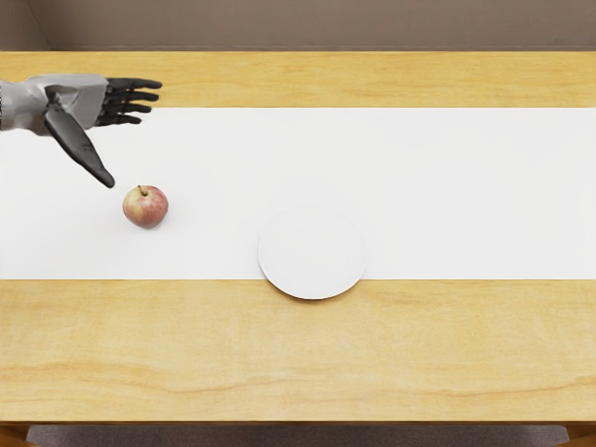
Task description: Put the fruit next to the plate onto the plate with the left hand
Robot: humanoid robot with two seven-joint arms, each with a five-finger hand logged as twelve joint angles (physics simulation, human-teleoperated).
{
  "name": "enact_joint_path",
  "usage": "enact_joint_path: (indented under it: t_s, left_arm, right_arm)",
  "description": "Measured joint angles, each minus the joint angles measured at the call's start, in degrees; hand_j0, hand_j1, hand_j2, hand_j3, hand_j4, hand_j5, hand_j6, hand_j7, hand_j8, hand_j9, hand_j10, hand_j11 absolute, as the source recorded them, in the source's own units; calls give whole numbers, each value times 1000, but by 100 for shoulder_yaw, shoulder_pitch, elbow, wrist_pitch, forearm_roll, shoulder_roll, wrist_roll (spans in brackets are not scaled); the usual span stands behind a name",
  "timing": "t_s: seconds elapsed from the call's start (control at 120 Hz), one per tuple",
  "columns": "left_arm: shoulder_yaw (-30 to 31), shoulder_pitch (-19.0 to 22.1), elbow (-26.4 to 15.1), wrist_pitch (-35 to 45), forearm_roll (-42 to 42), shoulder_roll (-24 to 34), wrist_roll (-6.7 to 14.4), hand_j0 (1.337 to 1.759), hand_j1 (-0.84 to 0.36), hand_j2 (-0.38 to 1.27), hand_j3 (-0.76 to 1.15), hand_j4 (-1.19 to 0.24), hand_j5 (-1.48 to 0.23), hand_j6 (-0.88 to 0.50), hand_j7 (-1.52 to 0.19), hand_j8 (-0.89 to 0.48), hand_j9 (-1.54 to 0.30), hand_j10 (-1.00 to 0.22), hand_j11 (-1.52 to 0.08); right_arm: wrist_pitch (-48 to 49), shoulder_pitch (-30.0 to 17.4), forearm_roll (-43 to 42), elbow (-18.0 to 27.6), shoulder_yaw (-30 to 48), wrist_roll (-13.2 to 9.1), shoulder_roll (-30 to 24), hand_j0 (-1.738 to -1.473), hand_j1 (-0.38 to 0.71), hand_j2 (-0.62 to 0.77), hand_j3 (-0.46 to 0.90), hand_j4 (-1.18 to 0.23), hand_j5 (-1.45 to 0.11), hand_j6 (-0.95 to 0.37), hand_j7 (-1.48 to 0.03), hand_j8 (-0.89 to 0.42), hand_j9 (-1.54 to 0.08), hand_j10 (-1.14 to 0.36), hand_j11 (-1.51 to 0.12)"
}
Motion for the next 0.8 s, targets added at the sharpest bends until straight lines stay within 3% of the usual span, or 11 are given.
enact_joint_path:
  t_s: [0.117,0.15,0.2,0.267,0.3,0.35,0.4,0.542,0.8]
  left_arm:
    - [-13,-4,-87,0,7,-57,35,1658,349,1,0,-2,0,-3,0,-2,0,-2,0]
    - [-11,-78,-155,0,25,-77,185,1658,349,1,0,-2,0,-3,0,-3,0,-2,0]
    - [-22,-354,-305,0,41,-179,728,1658,349,2,0,-2,-1,-3,0,-3,0,-2,0]
    - [-93,-470,-421,-1,40,-534,1735,1658,349,1,0,-2,-1,-3,-1,-2,-1,-2,0]
    - [-129,-611,-459,-1,134,-659,2142,1658,349,1,0,-3,-1,-4,-1,-3,-1,-2,-1]
    - [-168,-766,-547,0,504,-673,2554,1658,349,1,0,-3,-1,-4,-1,-3,-1,-2,-1]
    - [-191,-886,-816,0,957,-558,2808,1658,349,0,0,-3,-1,-4,-1,-4,-1,-3,-1]
    - [-215,-917,-1476,-1,1972,-528,3115,1658,349,1,0,-4,-1,-5,-1,-4,-1,-3,-1]
    - [-176,-508,-1692,227,3328,-891,3212,1658,349,1,0,-4,-2,-5,-1,-5,-1,-4,-1]
  right_arm:
    - [0,4,0,1,-1,-3,0,-1658,-331,-3,0,-15,-20,-15,-20,-15,-20,-15,-20]
    - [0,1,0,2,-4,-3,0,-1658,-331,-3,0,-15,-20,-15,-20,-15,-20,-15,-20]
    - [0,-2,1,4,-6,-1,0,-1658,-331,-3,0,-15,-20,-15,-20,-15,-20,-15,-20]
    - [0,-4,0,2,-8,-2,0,-1658,-331,-3,0,-15,-19,-15,-20,-15,-20,-15,-20]
    - [0,-5,0,1,-9,-1,0,-1658,-331,-3,0,-15,-20,-15,-20,-15,-20,-15,-20]
    - [0,-5,0,1,-9,-1,0,-1658,-331,-3,0,-15,-20,-15,-20,-15,-20,-15,-20]
    - [0,-6,0,0,-6,-1,0,-1658,-331,-3,0,-15,-20,-15,-20,-15,-20,-15,-20]
    - [0,-4,0,0,-4,-2,0,-1658,-331,-3,0,-15,-20,-15,-20,-15,-20,-15,-20]
    - [0,9,0,0,-2,1,0,-1658,-331,-3,0,-15,-20,-15,-20,-15,-20,-15,-20]
